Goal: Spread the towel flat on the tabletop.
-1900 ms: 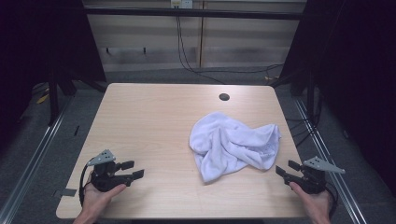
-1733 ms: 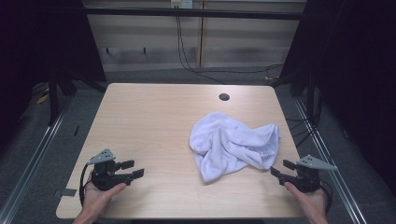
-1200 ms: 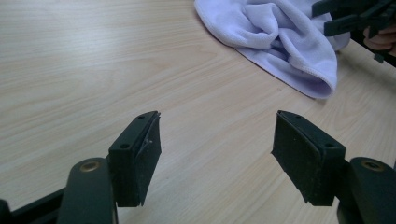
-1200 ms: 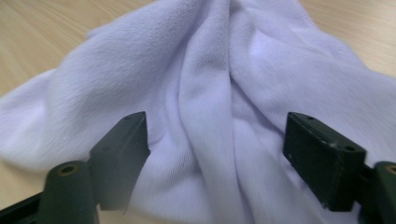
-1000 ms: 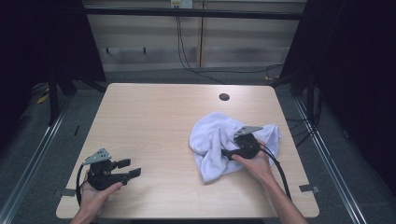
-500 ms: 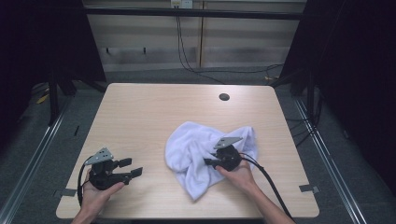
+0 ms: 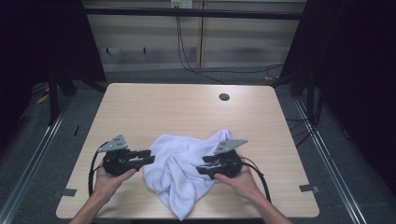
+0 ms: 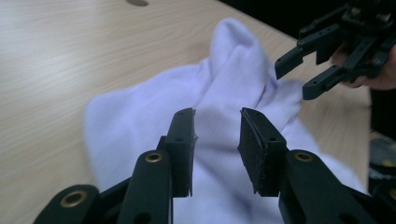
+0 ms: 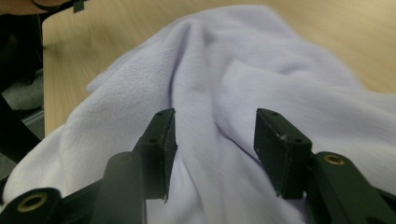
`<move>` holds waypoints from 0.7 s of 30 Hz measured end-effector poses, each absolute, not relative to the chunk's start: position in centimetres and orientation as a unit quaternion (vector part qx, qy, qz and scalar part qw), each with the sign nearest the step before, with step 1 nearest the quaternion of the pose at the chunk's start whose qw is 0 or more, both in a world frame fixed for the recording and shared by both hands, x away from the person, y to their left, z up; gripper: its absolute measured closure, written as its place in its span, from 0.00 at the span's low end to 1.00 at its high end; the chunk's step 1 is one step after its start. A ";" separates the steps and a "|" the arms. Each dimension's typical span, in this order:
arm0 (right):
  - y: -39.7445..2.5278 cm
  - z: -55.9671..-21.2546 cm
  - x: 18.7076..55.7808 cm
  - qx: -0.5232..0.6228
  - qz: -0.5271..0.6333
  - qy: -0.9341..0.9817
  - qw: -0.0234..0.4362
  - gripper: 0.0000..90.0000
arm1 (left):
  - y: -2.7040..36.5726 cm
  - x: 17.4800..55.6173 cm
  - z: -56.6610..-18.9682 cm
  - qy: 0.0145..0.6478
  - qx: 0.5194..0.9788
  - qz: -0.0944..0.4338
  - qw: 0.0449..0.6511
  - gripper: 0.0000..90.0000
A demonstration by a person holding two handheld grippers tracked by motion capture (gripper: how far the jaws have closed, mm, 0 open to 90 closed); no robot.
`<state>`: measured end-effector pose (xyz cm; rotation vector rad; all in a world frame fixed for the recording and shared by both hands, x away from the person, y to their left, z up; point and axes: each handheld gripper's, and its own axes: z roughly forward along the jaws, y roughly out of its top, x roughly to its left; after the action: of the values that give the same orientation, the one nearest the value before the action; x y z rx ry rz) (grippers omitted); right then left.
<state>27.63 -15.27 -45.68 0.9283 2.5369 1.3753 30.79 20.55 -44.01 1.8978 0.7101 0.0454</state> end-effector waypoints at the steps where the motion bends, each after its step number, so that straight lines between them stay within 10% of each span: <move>1: -16.0 -45.5 27.5 0.313 0.451 0.833 0.063 0.58 | 19.5 31.6 -43.8 0.294 0.796 0.017 0.528 0.72; 6: -20.6 -46.2 27.9 0.371 0.443 0.811 0.095 0.65 | 14.0 33.7 -44.0 0.278 0.817 0.013 0.504 0.61; 16: -20.9 -49.6 28.7 0.381 0.401 0.828 0.092 0.43 | 7.5 35.4 -48.0 0.245 0.875 -0.023 0.418 0.38; 21: -19.5 -50.2 28.2 0.364 0.379 0.843 0.115 0.50 | 7.7 34.7 -48.4 0.219 0.882 -0.005 0.416 0.83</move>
<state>28.21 -19.46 -50.22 1.0677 2.4687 1.1118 34.66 7.69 -48.41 2.2157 0.5508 -0.0129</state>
